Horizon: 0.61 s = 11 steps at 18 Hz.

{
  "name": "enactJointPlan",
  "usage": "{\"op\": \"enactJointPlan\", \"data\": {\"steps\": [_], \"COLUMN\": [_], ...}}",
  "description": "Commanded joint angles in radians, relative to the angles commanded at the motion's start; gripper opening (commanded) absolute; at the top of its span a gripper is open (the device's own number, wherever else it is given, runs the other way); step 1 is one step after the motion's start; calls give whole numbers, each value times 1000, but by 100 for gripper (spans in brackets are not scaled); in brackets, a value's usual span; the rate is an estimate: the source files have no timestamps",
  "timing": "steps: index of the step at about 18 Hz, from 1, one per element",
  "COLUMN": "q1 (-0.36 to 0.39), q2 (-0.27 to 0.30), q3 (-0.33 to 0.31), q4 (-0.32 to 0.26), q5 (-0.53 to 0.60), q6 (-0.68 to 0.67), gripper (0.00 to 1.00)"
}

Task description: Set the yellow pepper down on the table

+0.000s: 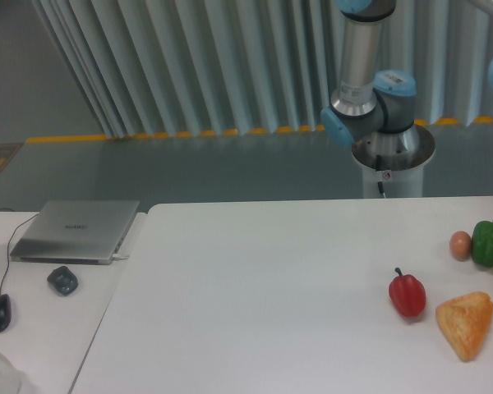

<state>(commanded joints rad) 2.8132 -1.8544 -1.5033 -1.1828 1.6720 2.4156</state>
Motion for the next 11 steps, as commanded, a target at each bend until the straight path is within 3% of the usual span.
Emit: {"op": "enactJointPlan", "data": {"steps": [6, 11], "q1": [67, 69], "q2": [-100, -147], "q3": [14, 15], "q4": [104, 138], "q5": [-3, -6], "q6": [350, 399], "gripper": [100, 100]}}
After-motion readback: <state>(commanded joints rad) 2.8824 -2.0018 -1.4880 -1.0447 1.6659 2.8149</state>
